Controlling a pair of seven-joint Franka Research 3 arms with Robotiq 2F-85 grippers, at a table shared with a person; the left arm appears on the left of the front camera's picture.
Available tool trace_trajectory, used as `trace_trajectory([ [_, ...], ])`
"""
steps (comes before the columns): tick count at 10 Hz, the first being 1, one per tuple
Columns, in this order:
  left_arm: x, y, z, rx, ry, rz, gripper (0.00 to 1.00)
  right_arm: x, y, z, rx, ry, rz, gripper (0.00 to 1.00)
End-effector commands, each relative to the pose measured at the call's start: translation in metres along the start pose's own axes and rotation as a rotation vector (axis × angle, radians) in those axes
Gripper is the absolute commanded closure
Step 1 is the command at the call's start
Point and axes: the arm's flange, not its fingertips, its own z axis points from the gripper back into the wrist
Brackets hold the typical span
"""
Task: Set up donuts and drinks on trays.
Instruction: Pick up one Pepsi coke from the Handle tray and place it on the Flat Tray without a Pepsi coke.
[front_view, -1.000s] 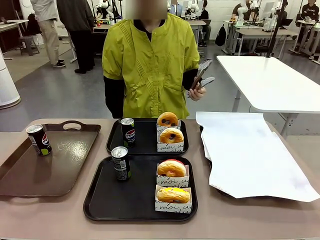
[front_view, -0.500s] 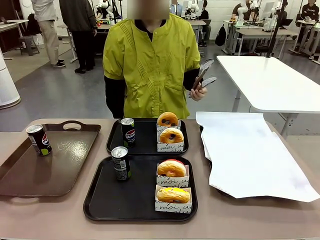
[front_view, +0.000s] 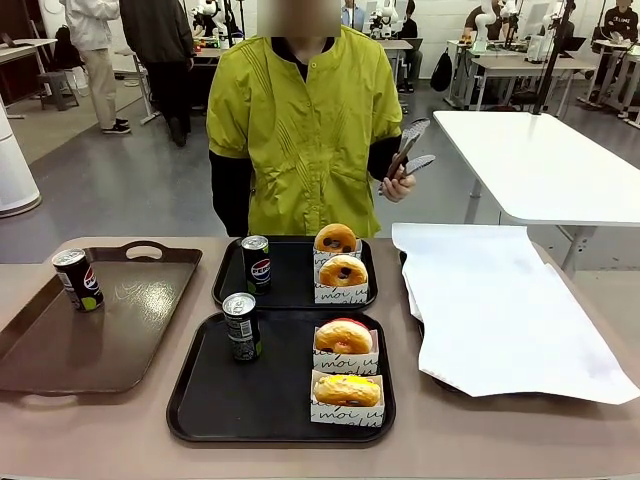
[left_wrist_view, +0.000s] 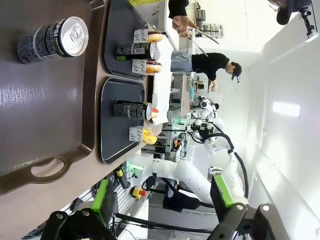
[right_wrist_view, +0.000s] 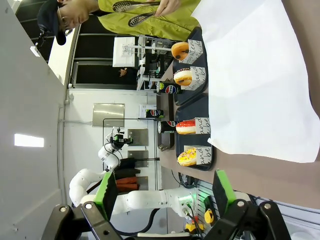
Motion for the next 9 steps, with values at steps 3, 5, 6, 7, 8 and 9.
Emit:
trace_trajectory([
  [3,0.0011,0.0003,-0.0011,0.004,-0.003,0.007,0.0,-0.0002,0.0006,0.0003,0.007,0.0,0.004,0.0],
  [5,0.0011,0.0003,-0.0011,0.004,-0.003,0.007,0.0,-0.0002,0.0006,0.0003,0.007,0.0,0.004,0.0],
  [6,0.0011,0.0003,-0.0011,0.004,-0.003,0.007,0.0,-0.0002,0.0006,0.0003,0.007,0.0,0.004,0.0],
  [7,0.0011,0.0003,-0.0011,0.004,-0.003,0.007,0.0,-0.0002,0.0006,0.0003,0.007,0.0,0.004,0.0],
  [8,0.0011,0.0003,-0.0011,0.004,-0.003,0.007,0.0,-0.0002,0.0006,0.0003,0.007,0.0,0.004,0.0],
  [9,0.0011,0.0003,-0.0011,0.004,-0.003,0.007,0.0,-0.0002,0.0006,0.0003,0.007,0.0,0.004,0.0],
])
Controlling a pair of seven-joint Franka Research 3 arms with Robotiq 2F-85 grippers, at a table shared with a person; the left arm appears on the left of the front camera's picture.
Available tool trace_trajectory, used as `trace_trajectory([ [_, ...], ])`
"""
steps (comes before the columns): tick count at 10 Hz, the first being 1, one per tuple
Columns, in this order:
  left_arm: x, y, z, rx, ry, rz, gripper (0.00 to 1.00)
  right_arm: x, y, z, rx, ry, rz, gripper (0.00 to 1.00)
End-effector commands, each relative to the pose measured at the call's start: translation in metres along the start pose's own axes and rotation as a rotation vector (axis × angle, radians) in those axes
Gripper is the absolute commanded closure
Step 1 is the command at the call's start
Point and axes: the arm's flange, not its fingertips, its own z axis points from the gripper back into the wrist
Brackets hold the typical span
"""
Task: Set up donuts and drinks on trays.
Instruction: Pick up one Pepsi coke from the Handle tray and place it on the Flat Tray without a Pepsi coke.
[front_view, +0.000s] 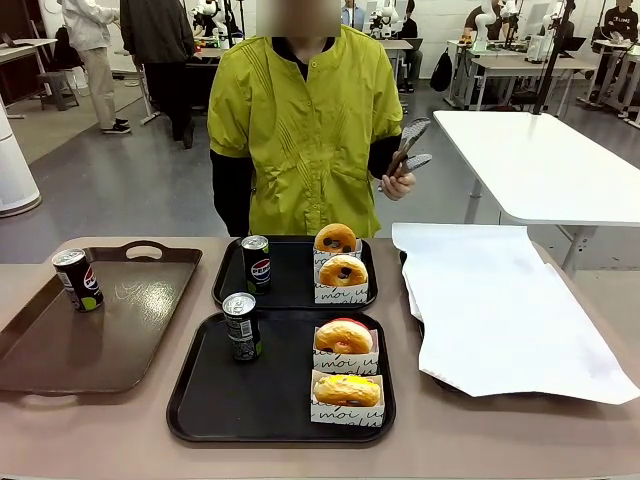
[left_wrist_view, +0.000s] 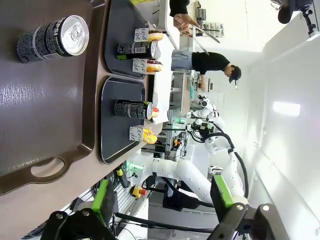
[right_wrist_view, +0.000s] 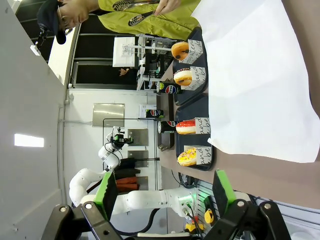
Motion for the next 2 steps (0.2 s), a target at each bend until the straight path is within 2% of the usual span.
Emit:
trace_trajectory([
  [1,0.0,-0.0007,0.0009,0.003,-0.008,0.003,0.0,-0.0002,0.0006,0.0003,0.007,0.0,0.004,0.0],
  [2,0.0,-0.0007,0.0009,0.003,-0.008,0.003,0.0,-0.0002,0.0006,0.0003,0.007,0.0,0.004,0.0],
])
